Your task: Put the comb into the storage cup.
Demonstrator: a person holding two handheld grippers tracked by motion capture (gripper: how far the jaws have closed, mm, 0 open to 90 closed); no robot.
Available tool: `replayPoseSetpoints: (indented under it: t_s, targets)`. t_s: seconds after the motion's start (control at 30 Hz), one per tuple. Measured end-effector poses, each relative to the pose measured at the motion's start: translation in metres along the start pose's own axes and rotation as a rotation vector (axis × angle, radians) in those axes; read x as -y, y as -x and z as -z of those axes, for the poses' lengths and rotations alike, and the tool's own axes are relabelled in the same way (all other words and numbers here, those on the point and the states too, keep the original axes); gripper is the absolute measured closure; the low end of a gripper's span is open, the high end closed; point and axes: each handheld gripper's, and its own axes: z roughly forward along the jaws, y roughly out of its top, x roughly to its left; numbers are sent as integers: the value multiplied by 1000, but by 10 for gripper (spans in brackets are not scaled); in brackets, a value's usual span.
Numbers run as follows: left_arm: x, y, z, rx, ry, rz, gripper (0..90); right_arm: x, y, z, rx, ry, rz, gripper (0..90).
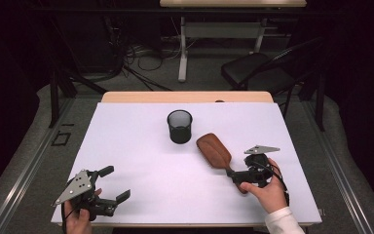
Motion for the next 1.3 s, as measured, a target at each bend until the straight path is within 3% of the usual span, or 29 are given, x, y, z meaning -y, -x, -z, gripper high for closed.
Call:
replayPoseSetpoints:
  t_s: [0.13,0.43,0.73,0.83,0.97,1.2,1.3]
  targets:
    - [0,0,0,-4,-1,0,11,0,-3,-4,-13,-28,26,101]
    - [0,0,0,-5,0,2,11,-2,-8,-12,29,-66,55,122]
    - [0,0,0,-5,-2,1,11,-3,-10,-19,38,-93,84,160]
    - [0,0,0,-5,-1,1,11,-4,-11,-21,66,-90,103,228]
    - [0,0,0,-3,-2,1,11,-4,-10,-24,60,-100,98,247]
    - [0,0,-1,-3,-4,4,11,-7,-12,-33,41,-169,109,375]
    - [0,0,-1,-1,-1,5,11,-10,-13,-39,50,-194,122,381]
